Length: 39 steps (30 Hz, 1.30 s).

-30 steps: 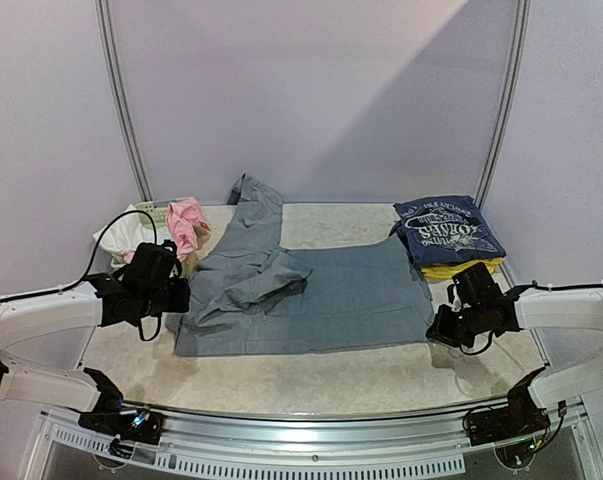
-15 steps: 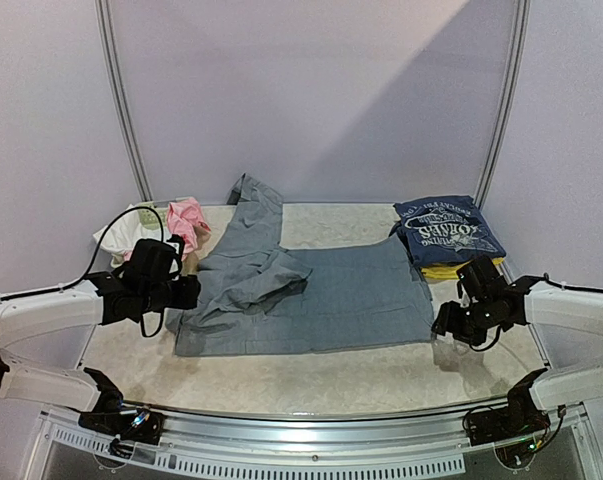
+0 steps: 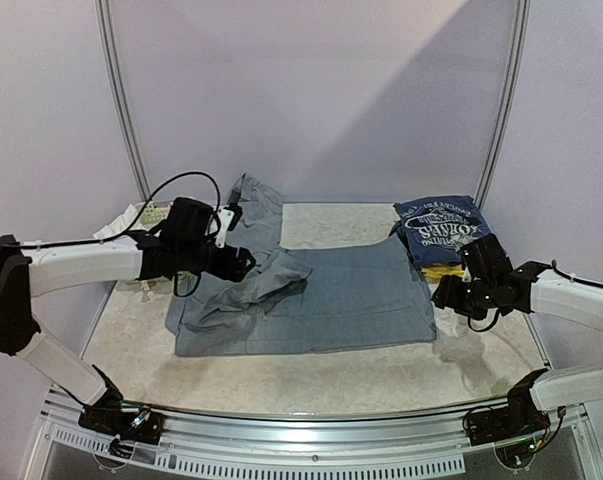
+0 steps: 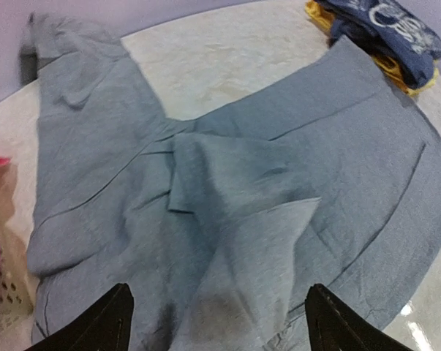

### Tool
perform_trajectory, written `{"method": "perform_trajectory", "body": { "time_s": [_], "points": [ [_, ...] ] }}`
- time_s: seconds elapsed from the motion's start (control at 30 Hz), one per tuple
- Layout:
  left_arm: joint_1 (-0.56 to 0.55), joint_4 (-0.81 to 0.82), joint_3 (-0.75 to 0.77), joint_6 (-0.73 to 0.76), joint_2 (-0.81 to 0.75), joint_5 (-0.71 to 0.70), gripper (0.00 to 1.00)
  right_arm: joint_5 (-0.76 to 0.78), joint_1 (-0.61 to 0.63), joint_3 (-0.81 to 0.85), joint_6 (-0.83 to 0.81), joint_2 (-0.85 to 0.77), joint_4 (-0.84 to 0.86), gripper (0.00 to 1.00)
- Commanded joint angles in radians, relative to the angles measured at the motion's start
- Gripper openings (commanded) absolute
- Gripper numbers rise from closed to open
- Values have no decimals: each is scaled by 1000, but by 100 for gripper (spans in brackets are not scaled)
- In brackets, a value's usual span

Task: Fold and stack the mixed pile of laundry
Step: Smooth out the 1/3-folded shirt at the center of the board.

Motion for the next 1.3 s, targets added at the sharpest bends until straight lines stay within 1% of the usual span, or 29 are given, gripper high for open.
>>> {"method": "perform_trajectory", "body": {
  "time_s": [0.0,0.13,0.23,0.37,0.43,0.5,0.6,0.67,0.73,0.77,0.8,0.83,0.93,0.97,1.07,1.17,1.27],
  "points": [
    [-34,-86,187,157,127,157,83,-20,9,33,-11,24,75,71],
    [-38,-207,335,225,251,217,83,-30,10,22,-10,30,103,71],
    [-44,-230,406,254,335,225,82,-42,11,10,-13,37,122,72],
    [-51,-283,495,278,446,231,73,-71,12,0,-13,67,155,73],
    [-64,-319,541,300,493,218,72,-82,11,-3,-14,83,168,74],
    [-75,-341,570,317,530,197,72,-96,12,-4,-16,98,181,74],
    [-77,-355,601,322,569,204,71,-113,10,-2,-18,129,203,75],
    [-79,-358,615,325,591,198,70,-123,11,-1,-18,148,213,75],
    [-80,-369,628,330,609,189,64,-130,12,1,-19,162,218,75],
    [-81,-377,633,334,616,181,60,-132,12,2,-20,164,219,75],
    [-82,-375,633,334,621,168,53,-133,11,2,-22,167,220,75],
    [-82,-371,632,334,625,157,45,-133,10,2,-23,167,220,75],
    [-82,-365,629,337,632,150,4,-129,10,9,-31,170,214,75],
    [-82,-360,625,335,627,152,0,-130,11,12,-33,172,212,75],
    [-89,-325,578,330,567,163,0,-130,10,21,-38,176,205,76],
    [-94,-271,498,323,466,166,0,-133,12,34,-48,172,205,76],
    [-95,-189,400,300,355,169,0,-222,11,51,-74,165,228,76]
  ]
}}
